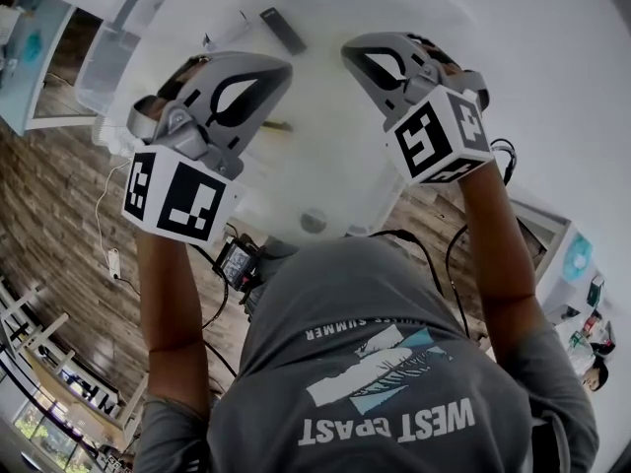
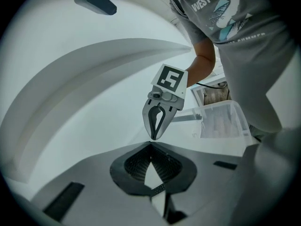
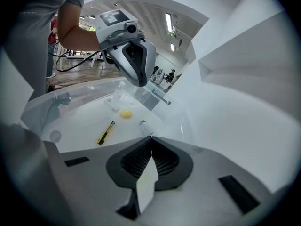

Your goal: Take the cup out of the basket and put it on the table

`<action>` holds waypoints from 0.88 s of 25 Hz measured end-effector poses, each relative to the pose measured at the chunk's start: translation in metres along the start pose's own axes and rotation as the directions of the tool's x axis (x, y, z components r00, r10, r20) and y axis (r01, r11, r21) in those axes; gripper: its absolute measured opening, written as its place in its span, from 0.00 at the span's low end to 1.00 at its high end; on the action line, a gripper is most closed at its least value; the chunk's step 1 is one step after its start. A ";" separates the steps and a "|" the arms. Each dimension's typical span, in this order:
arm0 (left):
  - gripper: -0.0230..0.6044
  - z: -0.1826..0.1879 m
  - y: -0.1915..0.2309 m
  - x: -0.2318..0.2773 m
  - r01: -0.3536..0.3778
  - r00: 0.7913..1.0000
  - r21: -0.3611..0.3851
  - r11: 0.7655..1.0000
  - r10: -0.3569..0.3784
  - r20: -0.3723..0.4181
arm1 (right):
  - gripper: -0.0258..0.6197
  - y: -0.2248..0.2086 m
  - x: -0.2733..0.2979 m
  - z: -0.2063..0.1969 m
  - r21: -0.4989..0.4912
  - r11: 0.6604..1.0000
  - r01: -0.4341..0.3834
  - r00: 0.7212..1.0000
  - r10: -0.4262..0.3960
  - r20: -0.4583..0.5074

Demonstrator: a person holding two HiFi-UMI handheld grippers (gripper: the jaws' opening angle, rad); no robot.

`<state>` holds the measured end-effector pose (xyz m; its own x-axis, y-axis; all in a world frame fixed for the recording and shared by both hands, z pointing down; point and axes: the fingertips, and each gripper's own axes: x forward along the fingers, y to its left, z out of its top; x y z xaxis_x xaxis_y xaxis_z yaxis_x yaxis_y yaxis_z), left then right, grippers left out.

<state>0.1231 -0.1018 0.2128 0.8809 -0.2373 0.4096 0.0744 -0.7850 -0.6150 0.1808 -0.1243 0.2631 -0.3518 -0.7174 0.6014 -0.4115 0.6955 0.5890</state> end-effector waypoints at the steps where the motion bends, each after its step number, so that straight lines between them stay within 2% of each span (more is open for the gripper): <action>1: 0.05 -0.001 -0.001 0.003 0.015 1.000 -0.004 1.000 -0.015 -0.003 | 0.06 0.001 0.003 -0.003 0.004 1.000 -0.011 1.000 0.011 -0.012; 7: 0.05 -0.006 -0.012 0.024 0.105 0.994 -0.036 0.994 -0.106 -0.014 | 0.06 0.008 0.023 -0.023 0.019 0.996 -0.081 0.993 0.083 -0.081; 12: 0.05 -0.012 -0.015 0.039 0.156 0.987 -0.062 0.986 -0.158 -0.022 | 0.08 0.013 0.040 -0.042 0.057 0.988 -0.147 0.974 0.154 -0.165; 16: 0.05 -0.012 -0.015 0.050 0.196 0.980 -0.086 0.977 -0.199 -0.026 | 0.13 0.020 0.051 -0.067 0.109 0.973 -0.205 0.940 0.226 -0.254; 22: 0.05 -0.031 -0.020 0.069 0.275 0.957 -0.117 0.954 -0.284 -0.066 | 0.16 0.035 0.078 -0.104 0.185 0.939 -0.289 0.867 0.339 -0.365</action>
<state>0.1677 -0.1201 0.2737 0.7906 -0.0419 0.6109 0.2588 -0.8813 -0.3954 0.2261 -0.1519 0.3867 -0.1373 -0.3714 0.9183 -0.4401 0.8534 0.2793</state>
